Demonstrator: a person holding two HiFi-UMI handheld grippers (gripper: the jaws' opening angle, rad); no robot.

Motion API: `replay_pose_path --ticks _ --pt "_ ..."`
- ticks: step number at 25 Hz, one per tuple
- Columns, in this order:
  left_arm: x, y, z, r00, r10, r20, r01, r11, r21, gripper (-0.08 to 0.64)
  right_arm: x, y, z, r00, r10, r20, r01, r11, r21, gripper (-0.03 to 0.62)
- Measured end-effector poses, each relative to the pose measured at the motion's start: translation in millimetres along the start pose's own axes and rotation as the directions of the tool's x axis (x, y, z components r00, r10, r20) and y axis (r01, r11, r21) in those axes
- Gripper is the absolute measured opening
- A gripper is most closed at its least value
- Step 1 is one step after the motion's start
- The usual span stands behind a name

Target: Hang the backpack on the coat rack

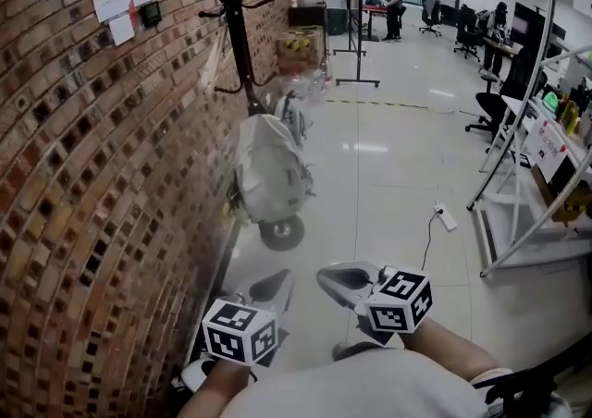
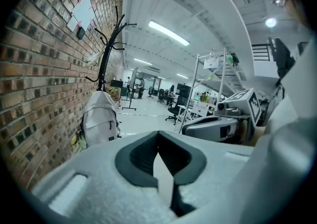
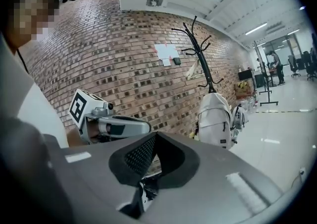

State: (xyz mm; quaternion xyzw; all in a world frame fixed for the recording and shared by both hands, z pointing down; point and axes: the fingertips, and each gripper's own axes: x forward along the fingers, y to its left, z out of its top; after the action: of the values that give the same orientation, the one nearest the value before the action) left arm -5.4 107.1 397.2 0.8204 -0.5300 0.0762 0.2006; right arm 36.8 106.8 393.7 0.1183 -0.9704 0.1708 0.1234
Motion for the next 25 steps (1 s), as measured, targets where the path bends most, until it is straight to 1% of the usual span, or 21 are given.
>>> replay_pose_path --ticks 4,9,12,21,25 --pt "-37.1 -15.6 -16.4 1.000 -0.009 -0.008 0.009 1.000 -0.011 0.002 -5.6 39.5 -17.0 1.000 0.004 -0.008 -0.003 1.000 0.011 0.000" --pt "-62.8 -24.5 -33.1 0.999 -0.023 -0.025 0.022 0.999 -0.026 0.002 -6.9 69.9 -22.2 1.000 0.004 0.006 -0.004 1.000 0.017 0.000" --pt "-72.7 -24.2 -37.3 1.000 -0.017 -0.021 0.016 0.999 -0.032 0.002 -5.8 79.2 -27.9 1.000 -0.014 -0.004 0.014 1.000 -0.011 0.000" --pt "-89.5 -31.1 -48.1 0.999 -0.031 -0.028 0.030 0.999 -0.028 0.002 -11.5 99.9 -36.3 1.000 -0.028 -0.007 0.028 1.000 -0.010 0.000" --pt "-95.6 -31.2 -53.4 0.999 -0.038 -0.031 0.037 0.999 -0.037 0.002 -9.0 109.0 -41.1 1.000 -0.020 -0.009 0.020 1.000 -0.005 0.000"
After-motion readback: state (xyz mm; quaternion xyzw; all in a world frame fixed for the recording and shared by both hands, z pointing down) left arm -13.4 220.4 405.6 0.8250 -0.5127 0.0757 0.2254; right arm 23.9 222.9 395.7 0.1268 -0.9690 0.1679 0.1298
